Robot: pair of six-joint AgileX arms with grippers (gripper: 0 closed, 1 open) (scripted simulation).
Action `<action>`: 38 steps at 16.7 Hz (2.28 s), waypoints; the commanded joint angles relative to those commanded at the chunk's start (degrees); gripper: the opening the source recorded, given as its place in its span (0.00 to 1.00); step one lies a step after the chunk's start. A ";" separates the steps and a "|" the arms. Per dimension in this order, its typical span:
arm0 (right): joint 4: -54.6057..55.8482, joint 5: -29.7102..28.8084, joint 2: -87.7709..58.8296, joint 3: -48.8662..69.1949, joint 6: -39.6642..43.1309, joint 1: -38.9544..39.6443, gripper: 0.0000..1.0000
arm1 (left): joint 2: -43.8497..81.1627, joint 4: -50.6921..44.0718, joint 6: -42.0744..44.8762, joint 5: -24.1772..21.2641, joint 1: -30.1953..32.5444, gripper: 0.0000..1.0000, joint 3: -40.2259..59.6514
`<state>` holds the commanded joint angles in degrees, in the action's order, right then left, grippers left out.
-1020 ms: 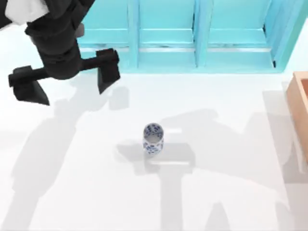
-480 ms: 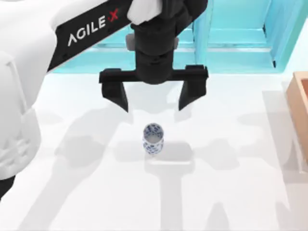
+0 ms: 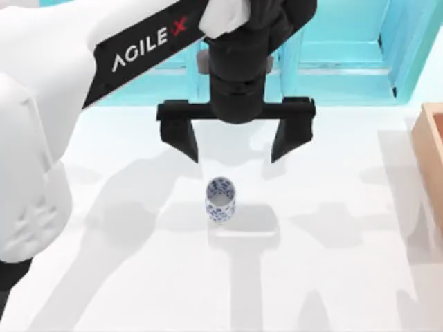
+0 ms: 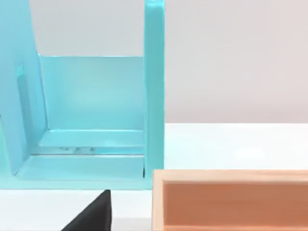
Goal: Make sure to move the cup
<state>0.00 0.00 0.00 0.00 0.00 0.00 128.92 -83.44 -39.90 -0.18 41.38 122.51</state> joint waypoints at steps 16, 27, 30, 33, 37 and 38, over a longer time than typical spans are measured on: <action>0.00 0.00 0.00 0.00 0.00 0.00 1.00 | 1.86 21.56 0.15 -0.08 0.11 1.00 -19.88; 0.00 0.00 0.00 0.00 0.00 0.00 1.00 | 1.86 21.56 0.15 -0.08 0.11 0.17 -19.88; 0.00 0.00 0.00 0.00 0.00 0.00 1.00 | 1.86 21.56 0.15 -0.08 0.11 0.00 -19.88; 0.00 0.00 0.00 0.00 0.00 0.00 1.00 | 1.86 21.56 0.15 -0.08 0.11 0.00 -19.88; 0.00 0.00 0.00 0.00 0.00 0.00 1.00 | 1.86 21.56 0.15 -0.08 0.11 0.00 -19.88; 0.00 0.00 0.00 0.00 0.00 0.00 1.00 | 1.80 21.54 0.22 -0.08 0.07 0.00 -19.85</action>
<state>0.00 0.00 0.00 0.00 0.00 0.00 130.73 -61.90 -39.67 -0.26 41.45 102.66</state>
